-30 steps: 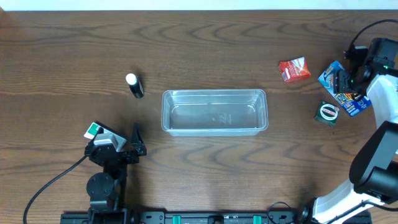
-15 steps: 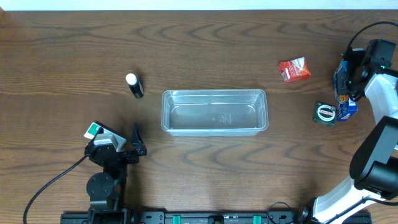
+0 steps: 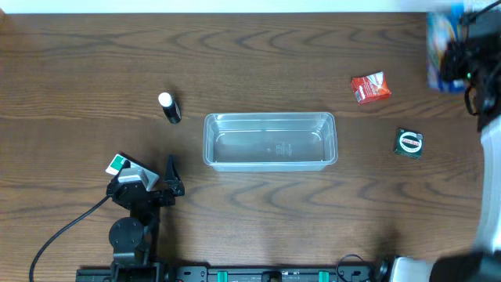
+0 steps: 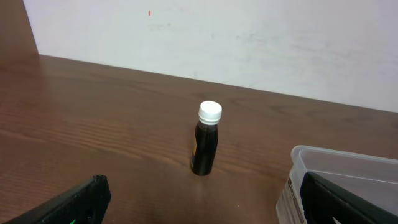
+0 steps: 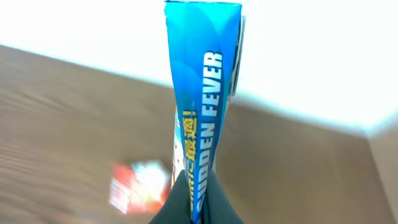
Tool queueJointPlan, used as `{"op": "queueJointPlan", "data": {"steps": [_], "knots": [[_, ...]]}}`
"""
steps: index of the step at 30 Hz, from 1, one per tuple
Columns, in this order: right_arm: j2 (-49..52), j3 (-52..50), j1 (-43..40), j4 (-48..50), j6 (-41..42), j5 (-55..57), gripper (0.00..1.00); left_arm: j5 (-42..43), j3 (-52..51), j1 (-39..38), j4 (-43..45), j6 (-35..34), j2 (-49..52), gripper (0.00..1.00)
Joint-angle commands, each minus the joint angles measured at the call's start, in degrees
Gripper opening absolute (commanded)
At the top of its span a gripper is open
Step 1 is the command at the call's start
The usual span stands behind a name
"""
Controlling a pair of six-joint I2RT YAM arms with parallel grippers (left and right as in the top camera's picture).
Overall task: Pack container
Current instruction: 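Lift the blue box with the right gripper and carry it over the container, then lower the blue box upright into the container's right side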
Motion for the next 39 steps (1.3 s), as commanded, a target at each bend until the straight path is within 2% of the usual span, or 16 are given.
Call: {"op": "queueJointPlan", "data": {"steps": [1, 4, 8, 19, 29, 35, 39], "knots": [[-3.7, 0.9, 4.9, 0.1, -6.3, -24.6, 0.01, -0.7, -1.1, 0.3, -2.1, 0.9, -0.3, 0.98], [-4.2, 0.9, 10.5, -3.0, -13.6, -29.1, 0.01, -0.7, -1.1, 0.3, -2.1, 0.9, -0.3, 0.98], [-3.4, 0.8, 18.0, -12.1, -25.1, -28.0, 0.01, -0.7, -1.1, 0.3, -2.1, 0.9, -0.1, 0.98], [2.1, 0.7, 34.0, -24.0, -41.0, -6.6, 0.01, -0.7, -1.1, 0.3, -2.1, 0.9, 0.4, 0.98], [8.8, 0.7, 42.8, -26.8, -42.1, 4.5, 0.01, -0.7, -1.1, 0.3, -2.1, 0.9, 0.4, 0.98], [9.8, 0.3, 44.5, -27.8, -40.1, 5.4, 0.01, -0.7, -1.1, 0.3, -2.1, 0.9, 0.4, 0.98], [9.8, -1.3, 45.0, -25.1, -40.1, 8.2, 0.01, -0.7, -1.1, 0.3, -2.1, 0.9, 0.4, 0.98]]}}
